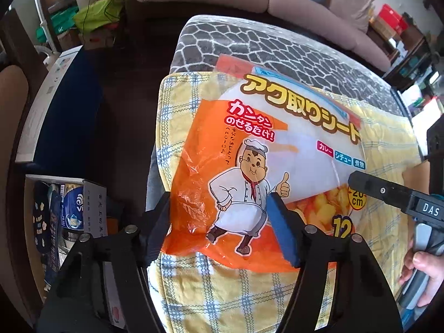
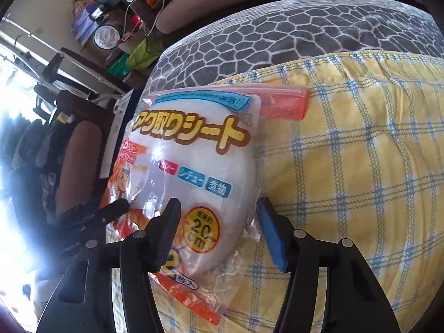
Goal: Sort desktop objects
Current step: 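Close both grippers on the orange-and-white packet and lift it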
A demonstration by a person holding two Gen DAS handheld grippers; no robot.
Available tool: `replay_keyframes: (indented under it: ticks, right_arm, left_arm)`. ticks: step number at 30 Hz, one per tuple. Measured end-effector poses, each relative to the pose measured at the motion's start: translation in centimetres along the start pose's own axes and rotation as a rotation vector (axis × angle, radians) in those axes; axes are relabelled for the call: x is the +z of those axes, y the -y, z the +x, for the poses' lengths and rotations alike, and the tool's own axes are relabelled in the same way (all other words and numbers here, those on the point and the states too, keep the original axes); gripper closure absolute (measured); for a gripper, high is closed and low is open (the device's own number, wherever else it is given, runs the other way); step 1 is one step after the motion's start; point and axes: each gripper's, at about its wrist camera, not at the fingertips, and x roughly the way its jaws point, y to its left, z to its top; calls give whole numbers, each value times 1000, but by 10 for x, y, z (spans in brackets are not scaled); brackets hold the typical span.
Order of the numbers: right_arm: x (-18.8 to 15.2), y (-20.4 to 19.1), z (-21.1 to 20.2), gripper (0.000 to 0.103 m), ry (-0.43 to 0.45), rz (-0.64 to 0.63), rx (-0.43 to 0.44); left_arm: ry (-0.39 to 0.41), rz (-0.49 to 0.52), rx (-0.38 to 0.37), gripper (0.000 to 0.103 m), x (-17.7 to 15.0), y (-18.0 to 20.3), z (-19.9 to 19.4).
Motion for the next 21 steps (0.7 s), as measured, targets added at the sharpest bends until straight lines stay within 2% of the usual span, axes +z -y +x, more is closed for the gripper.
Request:
replay_keyframes:
  ticks: [4,8,13,16,21]
  right_arm:
    - [-1,-7,2,40,-18,-28,2]
    - [-5,-9,0,40,-35,-31,31]
    - [-15,-16,-17,41,-31,-38,81]
    - [-16,-23,-35,42,-11,-41,100]
    - [-10,-39,-91,43,58,-67,131]
  left_arm:
    - [5,29,-2,56,-3,8,-9]
    - [47,18,-51,68,-11,3,-28]
    - [67,-18,-128,71,-25,1,-54]
    - [79,-23,-134,71,-27,8,-74]
    - [125,-28,-156,71,-26,27,-124]
